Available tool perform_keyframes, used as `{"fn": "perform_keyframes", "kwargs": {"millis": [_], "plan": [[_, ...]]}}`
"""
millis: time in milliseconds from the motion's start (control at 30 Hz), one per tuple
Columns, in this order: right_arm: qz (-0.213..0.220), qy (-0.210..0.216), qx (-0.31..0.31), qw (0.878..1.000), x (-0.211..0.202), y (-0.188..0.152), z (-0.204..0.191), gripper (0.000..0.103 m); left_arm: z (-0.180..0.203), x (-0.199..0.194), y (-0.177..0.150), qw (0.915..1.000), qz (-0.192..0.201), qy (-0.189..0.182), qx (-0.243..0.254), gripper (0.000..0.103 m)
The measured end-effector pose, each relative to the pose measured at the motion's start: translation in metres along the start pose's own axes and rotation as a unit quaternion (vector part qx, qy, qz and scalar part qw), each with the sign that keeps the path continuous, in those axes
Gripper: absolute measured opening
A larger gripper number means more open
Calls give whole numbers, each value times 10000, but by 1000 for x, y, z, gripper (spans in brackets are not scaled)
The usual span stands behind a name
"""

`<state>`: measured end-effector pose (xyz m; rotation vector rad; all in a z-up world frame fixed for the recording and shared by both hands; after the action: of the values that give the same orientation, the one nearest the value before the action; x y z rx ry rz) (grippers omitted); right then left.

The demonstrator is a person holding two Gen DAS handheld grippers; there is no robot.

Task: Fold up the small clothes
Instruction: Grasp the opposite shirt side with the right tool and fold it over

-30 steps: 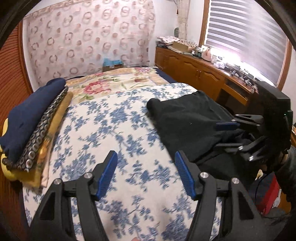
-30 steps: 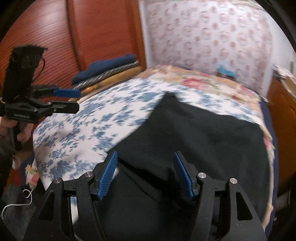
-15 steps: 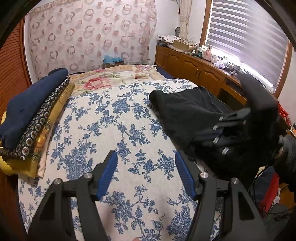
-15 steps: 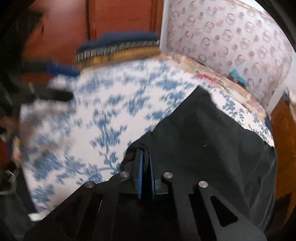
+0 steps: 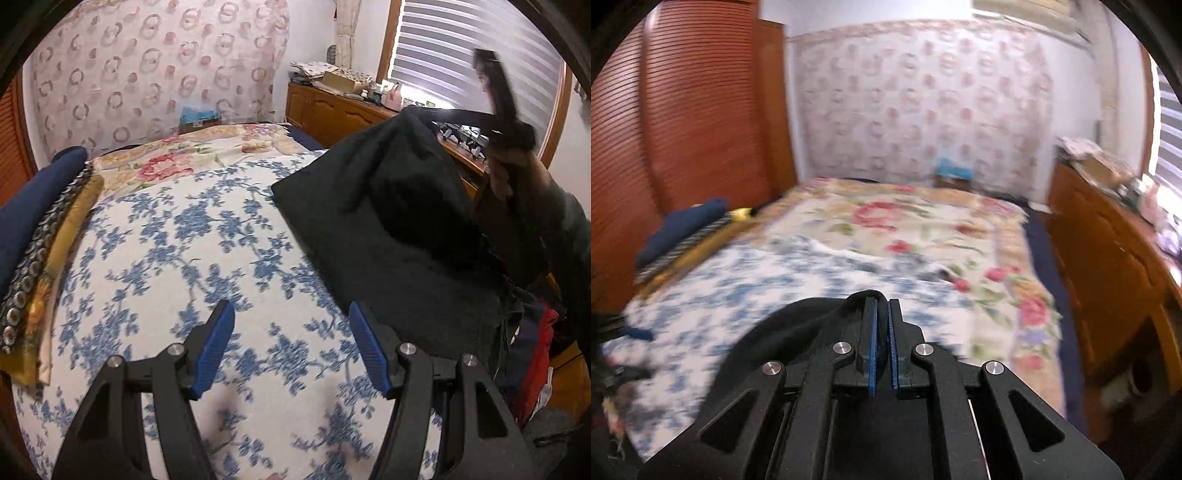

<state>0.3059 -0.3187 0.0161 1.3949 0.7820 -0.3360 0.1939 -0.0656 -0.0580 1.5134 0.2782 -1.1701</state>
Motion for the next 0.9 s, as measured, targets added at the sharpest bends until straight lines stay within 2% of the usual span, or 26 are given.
{"fn": "perform_keyframes", "kwargs": {"millis": [133, 200, 233, 267, 300, 467, 633, 767, 900], "plan": [[-493, -502, 276, 9971, 34, -8, 48, 3, 15, 13, 1, 9998, -114, -106, 105, 64], [-726, -891, 402, 9926, 42, -22, 64, 16, 24, 20, -1, 9996, -187, -134, 188, 64], [-788, -1019, 427, 9907, 42, -26, 68, 27, 28, 23, -2, 9994, -227, -152, 222, 64], [-818, -1104, 460, 9894, 40, -30, 71, 32, 32, 24, -4, 9992, -251, -167, 246, 64], [-826, -1099, 507, 9892, 35, -35, 75, 36, 36, 26, -5, 9990, -279, -186, 281, 64], [-769, -813, 530, 9923, -22, -64, 69, 37, 57, 28, -13, 9980, -343, -282, 454, 64], [-693, -320, 290, 9967, -88, -105, 30, 37, 76, 25, -21, 9971, -353, -350, 580, 64], [-1008, 9, 226, 9946, -97, -153, -8, 35, 87, 24, -31, 9967, -405, -384, 597, 64], [-1338, 125, 280, 9905, -83, -191, -27, 32, 95, 24, -41, 9960, -503, -419, 604, 64]]}}
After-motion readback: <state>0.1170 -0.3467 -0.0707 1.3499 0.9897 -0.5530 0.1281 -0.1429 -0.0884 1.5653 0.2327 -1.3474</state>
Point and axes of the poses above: each gripper's, at about its wrist camera, not at the fingertips, and x roughly the way its jaws point, z to its right, y to its top, the point moved 5 cm from there along x, roughly the way its jaws point, and after that the axes turned 5 degrees about -z, right-handed, at the moved point
